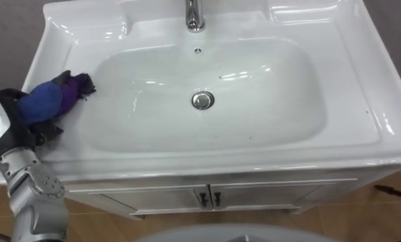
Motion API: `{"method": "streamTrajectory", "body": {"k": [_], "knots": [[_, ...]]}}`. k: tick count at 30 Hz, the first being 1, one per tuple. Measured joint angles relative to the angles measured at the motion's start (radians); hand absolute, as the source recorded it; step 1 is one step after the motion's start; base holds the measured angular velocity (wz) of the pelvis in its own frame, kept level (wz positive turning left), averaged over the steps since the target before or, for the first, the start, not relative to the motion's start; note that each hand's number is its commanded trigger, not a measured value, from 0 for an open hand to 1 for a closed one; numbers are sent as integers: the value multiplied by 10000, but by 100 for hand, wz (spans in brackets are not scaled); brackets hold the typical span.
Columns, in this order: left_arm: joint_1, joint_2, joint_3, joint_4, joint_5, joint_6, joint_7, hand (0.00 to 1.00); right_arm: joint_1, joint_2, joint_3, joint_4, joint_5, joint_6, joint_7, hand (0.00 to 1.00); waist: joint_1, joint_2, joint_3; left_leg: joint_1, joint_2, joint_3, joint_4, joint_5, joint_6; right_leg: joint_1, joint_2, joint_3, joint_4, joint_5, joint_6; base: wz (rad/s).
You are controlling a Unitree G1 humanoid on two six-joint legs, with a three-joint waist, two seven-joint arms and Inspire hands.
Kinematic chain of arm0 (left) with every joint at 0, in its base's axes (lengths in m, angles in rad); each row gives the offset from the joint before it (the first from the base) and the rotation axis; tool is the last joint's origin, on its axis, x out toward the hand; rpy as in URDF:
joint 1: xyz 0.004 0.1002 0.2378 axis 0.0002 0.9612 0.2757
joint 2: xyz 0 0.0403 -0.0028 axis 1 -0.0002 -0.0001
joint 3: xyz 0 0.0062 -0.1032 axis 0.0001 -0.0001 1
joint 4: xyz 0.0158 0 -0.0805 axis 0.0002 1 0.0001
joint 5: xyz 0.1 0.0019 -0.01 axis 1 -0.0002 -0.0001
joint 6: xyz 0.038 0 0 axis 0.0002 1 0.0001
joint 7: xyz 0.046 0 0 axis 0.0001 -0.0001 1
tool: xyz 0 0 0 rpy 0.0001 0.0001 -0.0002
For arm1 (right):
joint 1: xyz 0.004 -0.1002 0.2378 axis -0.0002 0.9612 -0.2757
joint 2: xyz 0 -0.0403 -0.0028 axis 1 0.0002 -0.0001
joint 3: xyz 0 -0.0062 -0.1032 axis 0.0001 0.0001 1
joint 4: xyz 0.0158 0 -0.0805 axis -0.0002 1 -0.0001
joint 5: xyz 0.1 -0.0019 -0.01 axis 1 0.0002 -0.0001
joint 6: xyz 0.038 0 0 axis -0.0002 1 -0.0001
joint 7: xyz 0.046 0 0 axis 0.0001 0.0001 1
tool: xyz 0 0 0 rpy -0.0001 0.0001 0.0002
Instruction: Wipe basin
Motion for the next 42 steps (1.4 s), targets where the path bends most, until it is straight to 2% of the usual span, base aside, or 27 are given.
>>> {"method": "streamTrajectory", "body": {"k": [4, 5, 6, 7, 10, 20, 26, 42], "knots": [[-3, -2, -52, 177, -4, -29, 21, 100, 3, -1, -17, -1, -27, 3, -3, 0, -12, 14, -21, 5, 0, 18, 0, 0, 0, -13, 0, -21, 10, 0, 0, 0], [-5, -2, -57, 232, -4, -49, 27, 82, 3, -6, -17, -5, -40, 4, -1, 0, -13, 20, -27, 4, 1, 23, 1, 0, 0, -16, 0, -20, 10, 0, 0, 0], [-4, -2, -79, 287, -3, -49, 17, 18, 2, -20, -18, -7, -61, 5, 5, 0, -15, 38, -43, 5, 1, 25, 0, 0, 0, -16, -2, -17, 9, 0, 0, 0], [-6, -2, -91, 375, -3, -60, 10, 0, 0, -36, -18, -7, -61, 5, 6, 0, -17, 65, -62, 5, 1, 33, 0, 0, 0, -19, -4, -14, 8, 0, 1, 0], [-19, -2, -91, 523, -3, -139, 3, 0, 0, -67, -17, -6, -57, 5, 22, 0, -25, 103, -88, 8, 1, 44, 2, 0, 0, -20, -5, -14, 7, -4, -3, 0], [4, -3, -98, 702, -9, -465, 12, 0, -2, -96, -22, -5, -73, -20, 107, 0, -20, 87, -93, 17, 3, 11, 25, 1, -1, 14, 1, -35, 26, -8, -1, 0], [-12, -5, -99, 696, -6, -566, 13, 0, -4, -93, -24, -7, 39, -46, 107, 0, -37, -7, -71, 129, -1, -25, 25, 0, -1, 206, 1, -27, 8, -34, -4, 1], [-293, -2, -101, -160, -7, -260, 9, 0, 60, -62, -25, -4, -32, -9, 98, 0, -63, 40, -54, -157, -3, -54, 57, 0, -1, -35, -2, -14, 10, -35, -4, 0]]}}
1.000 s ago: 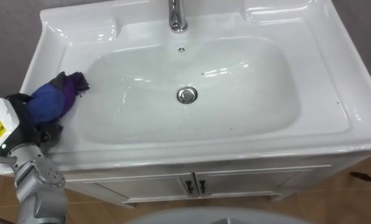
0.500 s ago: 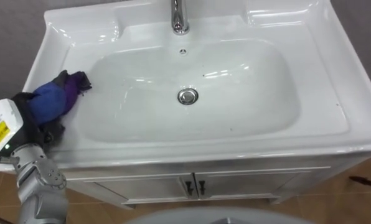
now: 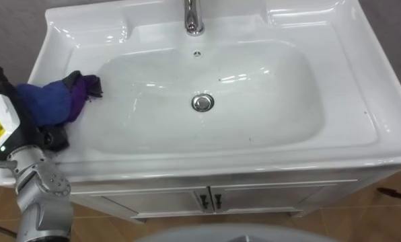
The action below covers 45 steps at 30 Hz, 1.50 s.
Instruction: Wipe basin
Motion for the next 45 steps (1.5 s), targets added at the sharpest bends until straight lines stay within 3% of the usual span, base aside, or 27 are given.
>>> {"method": "streamTrajectory", "body": {"k": [5, 12, 20, 30, 45], "knots": [[-113, 0, -4, -226, 6, 155, -76, 0, -64, -1, 5, 9, 4, 1, -3, 0, -9, 97, 43, -65, 0, -1, 0, 0, 0, -141, 1, 1, -15, 0, 0, 0], [-168, 92, -20, -1654, 21, 553, -480, 0, -109, 84, 5, -30, 59, 12, -310, 0, -202, 157, 70, -188, -3, -76, 3, 0, 0, -179, -13, -174, 19, 2, 2, 3], [-401, 112, -22, -1970, 22, 565, -751, 0, -94, 129, 18, -29, 385, 78, -506, 0, -214, 180, 66, -176, 6, -51, -4, 0, 0, -257, -10, -171, 49, 2, 2, 0], [-405, 114, -21, -2001, 23, 611, -1021, 0, -99, 152, 166, -79, 446, 97, -453, 0, -208, 61, 41, -172, 4, -3, 12, 0, 0, -279, -15, -124, 59, 2, 2, 0], [-672, 115, -5, -2002, 16, 520, -1090, 0, -101, 185, 209, -79, 488, 42, -464, 0, -183, 12, 67, -167, 7, 20, 6, 0, 0, -287, -10, -90, 61, 2, 2, 0]]}}
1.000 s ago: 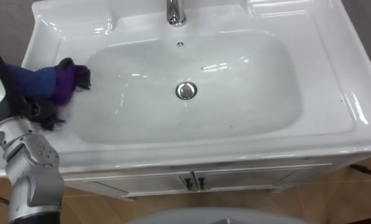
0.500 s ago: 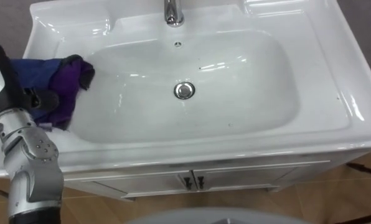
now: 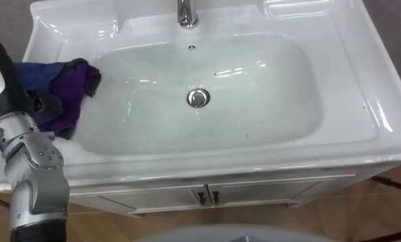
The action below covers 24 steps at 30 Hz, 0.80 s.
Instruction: Wipe basin
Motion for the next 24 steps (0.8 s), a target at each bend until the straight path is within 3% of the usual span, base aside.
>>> {"method": "streamTrajectory", "body": {"k": [5, 8, 10, 13, 15, 19, 24], "knots": [[-350, 36, 7, -9, -4, -289, 62, 0, 5, -7, 161, 87, -108, -210, 14, 0, 196, 34, 9, -20, 1, 2, 1, 0, 0, -15, 10, 97, -12, 0, 0, 0], [-482, 225, 28, -466, -436, -537, 409, 0, -9, -19, 166, 84, -115, -332, -37, 0, 292, 72, 14, -21, -3, -6, -4, 0, 0, 20, 5, 91, -25, 0, -1, 0], [-625, 444, 203, -752, -1563, -757, 651, 0, 24, -67, 167, 90, -131, -403, -71, 0, 342, 158, 19, 8, -4, -18, -16, 0, 0, 14, 5, 84, -23, 0, 0, 0], [-629, 468, 456, -995, -3273, -855, 914, 0, 7, -107, 166, 169, -106, -425, -84, 0, 262, 255, 42, 177, 0, -14, -67, 0, 0, 162, 9, 67, -13, 0, 0, 0], [-611, 456, 481, -994, -4314, -939, 1078, 0, 41, -98, 168, 213, -85, -443, -109, 0, 290, 192, 84, 246, 0, -18, -67, 0, 0, 225, 8, 0, -13, 0, 0, 0], [-283, 442, 572, -978, -6822, -1211, 1305, 0, 46, -45, 148, 192, -55, -410, -118, 0, 312, 155, 66, 332, -6, 16, -76, 0, 0, 301, 8, 47, -56, -20, -8, -1], [-187, 372, 1018, -872, -8310, -1211, 1541, 0, 171, -15, 151, 166, -74, -385, -85, 0, 518, 115, 55, 438, -8, 40, -80, 0, 0, 337, 5, 105, 27, -21, -8, -4]]}}
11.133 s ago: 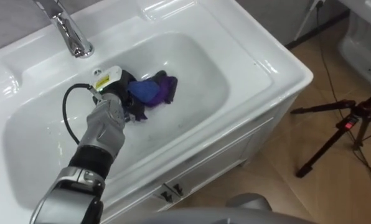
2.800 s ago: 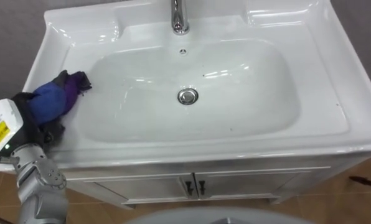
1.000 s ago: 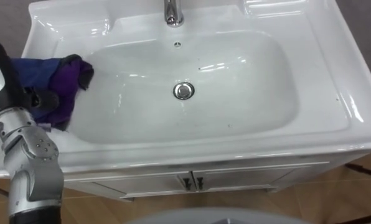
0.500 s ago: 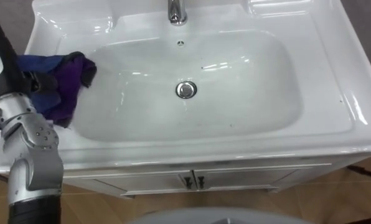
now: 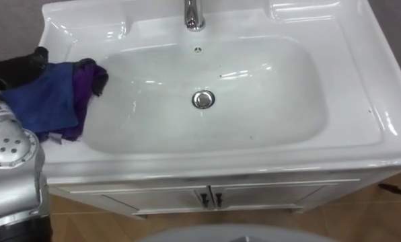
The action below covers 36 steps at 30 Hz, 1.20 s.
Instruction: Wipe basin
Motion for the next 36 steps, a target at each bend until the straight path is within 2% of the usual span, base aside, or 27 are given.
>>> {"method": "streamTrajectory", "body": {"k": [5, 8, 10, 13, 18, 21, 23, 24, 27, 29, 30, 32, 34, 36], "knots": [[62, 0, 693, -12, -780, -8, 457, 0, 27, -43, -12, -12, 32, -5, 19, 0, 104, 66, -41, 13, 2, -18, 38, 0, 0, -12, -2, 17, 83, -5, -1, 0], [65, -2, 1305, -183, -932, -139, 1115, 0, 106, -51, -189, -11, -17, -9, 48, 0, 290, 97, -74, -30, 3, -24, 58, 0, 0, -50, 0, 17, 78, -10, -1, 0], [73, -6, 1814, -269, -1101, -525, 1839, 0, 164, -54, -278, -29, -32, -24, -31, 0, 457, 120, -127, -35, -5, -42, 55, 0, 0, -54, -7, 1, 79, -15, 4, 0], [87, -6, 2590, -281, -1147, -884, 2679, 0, 213, -56, -349, -49, -31, -47, -72, 0, 637, 120, -150, -29, -6, -55, 53, 1, 0, -52, -11, -8, 78, -18, 2, 0], [145, -12, 3288, -275, -1795, -1121, 3750, 0, 286, -36, -349, -200, -24, -37, -98, 0, 887, 38, -180, -31, -21, -104, 53, 1, 1, -30, -21, -60, 76, -19, 3, 2], [546, -12, 3341, -177, -2765, -1251, 4101, 0, 331, -41, -352, -559, -31, -41, -17, 0, 900, -10, -198, -60, -82, -219, 57, 12, 20, -12, -78, -168, 81, -44, 31, 10], [772, -12, 3341, 173, -3271, -1349, 4233, 0, 453, -35, -352, -768, -31, -44, 2, 0, 921, -16, -190, -57, -127, -287, 53, 26, 43, 3, -118, -204, 99, -57, 52, 8], [873, -13, 3337, 592, -3624, -1452, 4322, 0, 515, -28, -351, -837, 21, -47, -2, 0, 936, -29, -158, -53, -153, -317, 44, 34, 56, 9, -151, -233, 112, -70, 74, 5], [1209, -48, 3293, 1615, -5179, -1547, 4549, 0, 532, -19, -353, -855, 80, -10, -10, 0, 1053, -29, -163, -90, -180, -311, 43, 33, 60, -48, -200, -282, 113, -93, 111, 3], [1341, -150, 3244, 2548, -5789, -1603, 4600, 0, 575, -29, -355, -886, 73, -7, -6, 0, 1031, -61, -156, -112, -201, -325, 43, 32, 62, -48, -213, -297, 109, -126, 135, 7], [1407, -206, 3184, 3188, -6211, -1605, 4723, 0, 609, -11, -354, -926, 24, -3, 3, 0, 1041, -38, -182, -112, -206, -357, 42, 24, 74, -48, -215, -303, 116, -144, 137, 5], [1568, -384, 3150, 4075, -6697, -1639, 4808, 0, 634, 16, -357, -1098, -239, 78, 17, 0, 1042, -102, -185, -114, -206, -392, 31, 23, 75, -48, -215, -324, 122, -148, 134, 0], [1866, -542, 2588, 5254, -7078, -1742, 4799, 0, 624, 21, -351, -1136, -357, 124, 60, 0, 1028, -147, -202, -102, -208, -389, 30, 23, 75, -22, -215, -330, 171, -147, 134, 0], [2026, -744, 2280, 5914, -7250, -1756, 4758, 0, 639, 33, -396, -1112, -403, 175, 68, 0, 1049, -181, -213, -100, -208, -386, 29, 23, 75, -17, -215, -330, 165, -146, 133, 0]]}}
